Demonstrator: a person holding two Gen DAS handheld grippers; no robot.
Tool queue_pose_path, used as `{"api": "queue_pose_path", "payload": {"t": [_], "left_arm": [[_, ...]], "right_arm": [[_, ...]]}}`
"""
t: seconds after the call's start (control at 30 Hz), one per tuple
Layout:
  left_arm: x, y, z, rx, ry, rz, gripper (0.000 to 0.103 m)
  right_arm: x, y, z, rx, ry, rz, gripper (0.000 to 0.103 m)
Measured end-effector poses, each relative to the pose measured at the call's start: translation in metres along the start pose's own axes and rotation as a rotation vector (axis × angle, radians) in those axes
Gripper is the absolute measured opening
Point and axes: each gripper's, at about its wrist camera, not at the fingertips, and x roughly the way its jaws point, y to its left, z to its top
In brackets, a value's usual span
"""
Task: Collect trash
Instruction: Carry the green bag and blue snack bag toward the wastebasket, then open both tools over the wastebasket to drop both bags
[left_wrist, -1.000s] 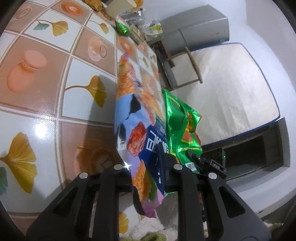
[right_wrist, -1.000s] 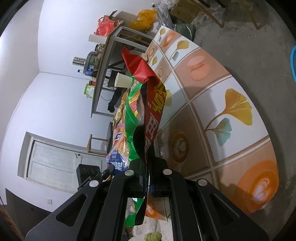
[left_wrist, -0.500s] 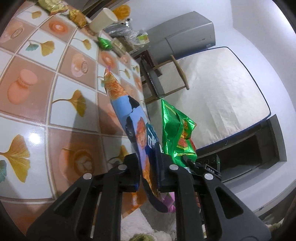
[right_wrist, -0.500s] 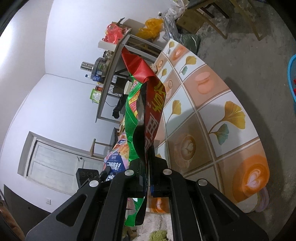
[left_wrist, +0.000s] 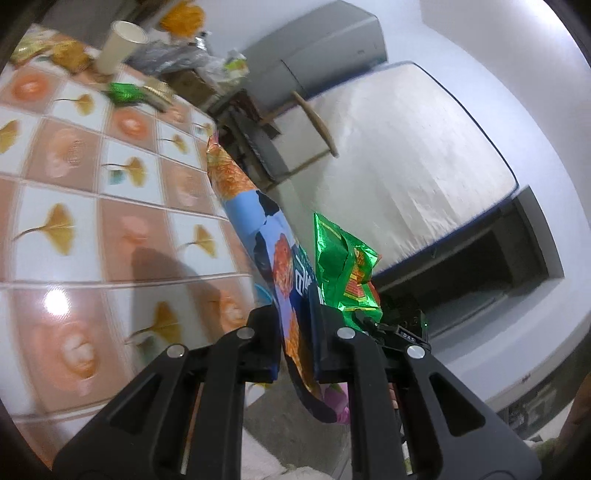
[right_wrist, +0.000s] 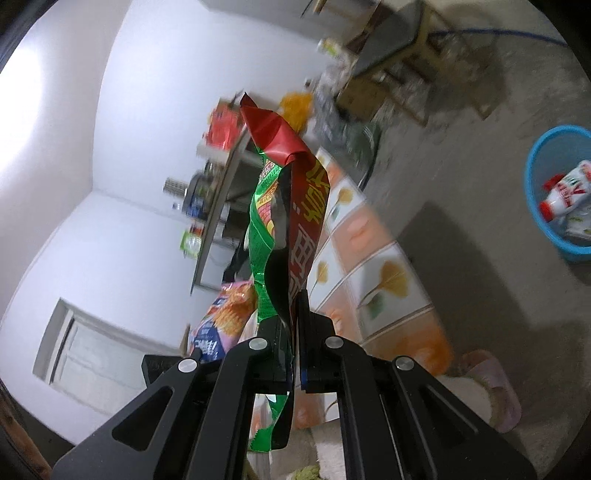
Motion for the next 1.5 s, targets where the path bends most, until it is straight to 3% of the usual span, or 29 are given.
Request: {"api": "queue_pose_path", "payload": {"t": [0.4,0.63,0.77,0.9,1.2,1.4,1.5], "left_arm": [[0.131,-0.063,0.003,0.126,0.205,-0.074,0.010],[0.205,-0.082,-0.007,0.163,0.310,-0.083,0.010],[0.254,-0.097,-0.008,0.181,0.368,-0.111,0.010],[0.307,-0.105,-0.013,0.182,0.433,-0.129,0.010],[0.451,-0.088,-0.051,0.158,0.614,0.009,0.011],[0.530,-0.047,-0.065,0.044,0.697,0.061,0.012],[0.566,-0.014,-0.078,0.022,0.739,0.182,0.017]], "right_arm": [[-0.126,-0.073,0.014,0.153,-0.279,-0.081,0.003],[-0.143,-0.123,0.019,0.249,-0.325,-0.128,0.003],[-0.138,-0.149,0.026,0.275,-0.334,-0.225,0.003],[-0.132,-0.190,0.028,0.354,-0.323,-0.221,0.003],[-0.112,-0.268,0.049,0.466,-0.319,-0.189,0.003],[-0.099,-0.310,0.069,0.499,-0.334,-0.162,0.005],[-0.085,-0.338,0.080,0.505,-0.329,-0.196,0.007]]}}
